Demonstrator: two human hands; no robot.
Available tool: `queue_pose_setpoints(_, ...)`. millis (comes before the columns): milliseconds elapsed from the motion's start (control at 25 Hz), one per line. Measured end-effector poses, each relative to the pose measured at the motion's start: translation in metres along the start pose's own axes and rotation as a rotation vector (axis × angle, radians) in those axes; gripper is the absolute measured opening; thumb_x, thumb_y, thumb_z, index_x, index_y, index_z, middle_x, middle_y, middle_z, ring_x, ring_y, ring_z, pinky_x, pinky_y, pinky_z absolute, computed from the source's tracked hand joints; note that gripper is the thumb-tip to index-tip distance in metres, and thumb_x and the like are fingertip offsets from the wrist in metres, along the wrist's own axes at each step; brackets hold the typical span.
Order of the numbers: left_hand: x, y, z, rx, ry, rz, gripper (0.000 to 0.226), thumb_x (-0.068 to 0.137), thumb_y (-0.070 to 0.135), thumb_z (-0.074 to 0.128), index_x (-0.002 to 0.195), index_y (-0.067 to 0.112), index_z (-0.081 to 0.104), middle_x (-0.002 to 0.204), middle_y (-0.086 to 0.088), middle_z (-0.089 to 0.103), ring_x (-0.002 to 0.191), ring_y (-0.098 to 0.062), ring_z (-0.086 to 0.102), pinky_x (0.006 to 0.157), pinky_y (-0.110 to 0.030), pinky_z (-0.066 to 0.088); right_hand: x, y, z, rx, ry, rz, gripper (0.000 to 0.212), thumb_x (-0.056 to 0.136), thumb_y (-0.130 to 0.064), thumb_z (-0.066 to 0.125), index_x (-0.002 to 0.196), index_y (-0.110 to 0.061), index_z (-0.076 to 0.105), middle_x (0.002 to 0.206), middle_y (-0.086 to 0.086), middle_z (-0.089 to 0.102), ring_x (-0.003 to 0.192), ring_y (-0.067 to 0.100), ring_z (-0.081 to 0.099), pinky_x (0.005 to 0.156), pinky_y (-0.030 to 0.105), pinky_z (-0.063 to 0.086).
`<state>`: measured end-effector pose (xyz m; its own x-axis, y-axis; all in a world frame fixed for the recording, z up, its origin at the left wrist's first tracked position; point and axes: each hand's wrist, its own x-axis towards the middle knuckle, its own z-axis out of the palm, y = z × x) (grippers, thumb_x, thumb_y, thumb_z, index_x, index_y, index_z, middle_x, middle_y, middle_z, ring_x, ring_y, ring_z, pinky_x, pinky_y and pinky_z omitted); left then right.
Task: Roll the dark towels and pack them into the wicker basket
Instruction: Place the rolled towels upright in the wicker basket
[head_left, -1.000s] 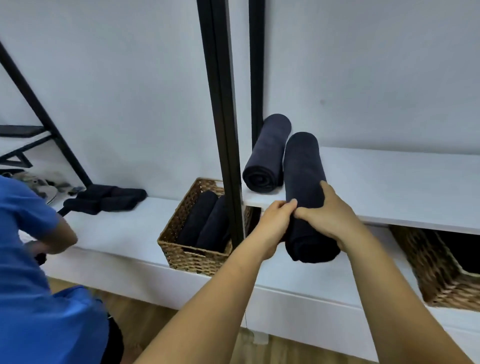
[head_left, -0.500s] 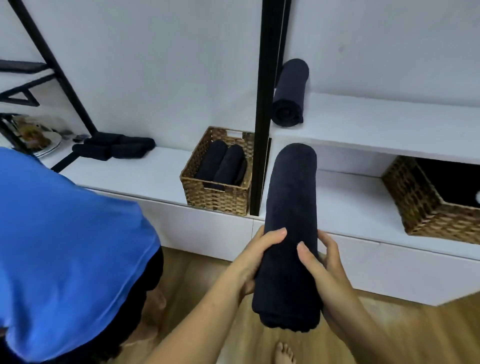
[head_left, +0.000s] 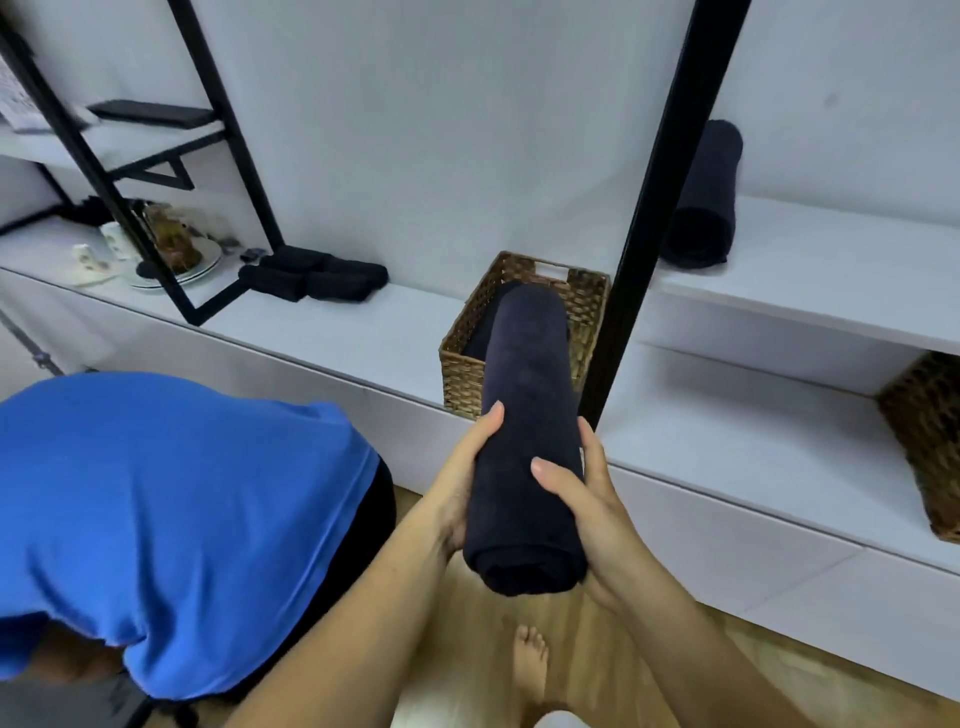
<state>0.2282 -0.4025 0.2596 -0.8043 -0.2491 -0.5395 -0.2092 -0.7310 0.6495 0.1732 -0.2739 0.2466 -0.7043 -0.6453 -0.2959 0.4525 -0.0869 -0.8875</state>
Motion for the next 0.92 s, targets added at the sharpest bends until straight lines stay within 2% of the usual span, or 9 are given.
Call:
queue_pose_setpoints(200,0.095,0.073,-0.004,0.296,0.178,0.103,0.059,0.095,0.063,0.044,0.119,0.014,0.067,0.111,-0.009,0.073,0.100,-0.025,0.070,0.086,-0.035,0.053,0.131,-0.021,0.004,-0.088,0.043,-0.065,0.087,0.080,-0.028,0.080,0.148,-0.045,0.029,0.134,-0.011,0.057,0.112,0.011,0.063,0.093,0.035,0.055)
queue_pose_setpoints(320,0.175,0.110,-0.012,0.724,0.490,0.294,0.029,0.101,0.044,0.043,0.107,0.025,0.063,0.104,0.004,0.068,0.092,-0.013,0.063,0.073,-0.026,0.051,0.227,-0.030,-0.001,-0.133,0.076,-0.052,0.092,0.080,-0.028,0.080,0.151,-0.045,0.023,0.137,-0.013,0.052,0.117,0.010,0.059,0.096,0.035,0.053)
queue_pose_setpoints(400,0.225,0.130,-0.023,0.819,0.477,0.352,0.022,0.101,0.031,0.043,0.105,0.026,0.064,0.105,0.006,0.067,0.096,-0.013,0.063,0.079,-0.028,0.054,0.290,-0.032,-0.004,-0.177,0.116,-0.012,0.096,0.080,-0.029,0.080,0.152,-0.044,0.018,0.143,-0.010,0.047,0.122,0.014,0.055,0.099,0.039,0.051)
queue_pose_setpoints(520,0.282,0.148,-0.045,0.872,0.412,0.307,0.023,0.100,0.029,0.048,0.116,0.023,0.063,0.116,0.001,0.067,0.103,-0.015,0.063,0.090,-0.036,0.056,0.368,-0.024,-0.004,-0.282,0.166,0.048,0.103,0.078,-0.037,0.080,0.152,-0.046,0.009,0.156,-0.006,0.031,0.136,0.019,0.041,0.108,0.042,0.042)
queue_pose_setpoints(640,0.328,0.161,-0.075,1.114,0.543,0.317,0.037,0.097,0.035,0.050,0.131,0.021,0.052,0.129,0.001,0.062,0.117,-0.020,0.058,0.100,-0.040,0.048,0.426,-0.002,0.006,-0.444,0.176,0.123,0.105,0.079,-0.039,0.079,0.153,-0.045,0.004,0.161,-0.005,0.021,0.143,0.022,0.030,0.106,0.034,0.036)
queue_pose_setpoints(720,0.350,0.169,-0.089,1.068,0.530,0.175,0.049,0.101,0.034,0.044,0.147,0.021,0.034,0.143,-0.002,0.052,0.126,-0.023,0.052,0.100,-0.034,0.043,0.449,0.018,0.018,-0.584,0.146,0.182,0.106,0.080,-0.042,0.077,0.152,-0.047,-0.002,0.158,0.004,0.023,0.136,0.027,0.039,0.095,0.031,0.038)
queue_pose_setpoints(800,0.368,0.173,-0.096,1.031,0.475,0.055,0.054,0.101,0.033,0.042,0.151,0.026,0.023,0.144,0.002,0.050,0.126,-0.024,0.051,0.093,-0.029,0.039,0.464,0.040,0.030,-0.732,0.123,0.254,0.107,0.085,-0.043,0.070,0.149,-0.048,-0.016,0.150,0.013,0.024,0.112,0.031,0.054,0.086,0.034,0.044)
queue_pose_setpoints(840,0.372,0.172,-0.096,1.096,0.464,0.039,0.053,0.099,0.033,0.045,0.148,0.028,0.026,0.136,0.005,0.054,0.121,-0.023,0.053,0.088,-0.028,0.037,0.469,0.050,0.033,-0.808,0.116,0.276,0.108,0.088,-0.042,0.066,0.146,-0.047,-0.024,0.145,0.016,0.025,0.100,0.031,0.056,0.083,0.036,0.047)
queue_pose_setpoints(920,0.380,0.168,-0.098,1.230,0.496,0.074,0.048,0.093,0.032,0.055,0.136,0.030,0.035,0.112,0.012,0.058,0.101,-0.017,0.056,0.077,-0.025,0.035,0.478,0.064,0.038,-0.952,0.102,0.296,0.109,0.091,-0.041,0.060,0.140,-0.043,-0.037,0.137,0.017,0.028,0.096,0.032,0.056,0.088,0.041,0.049)
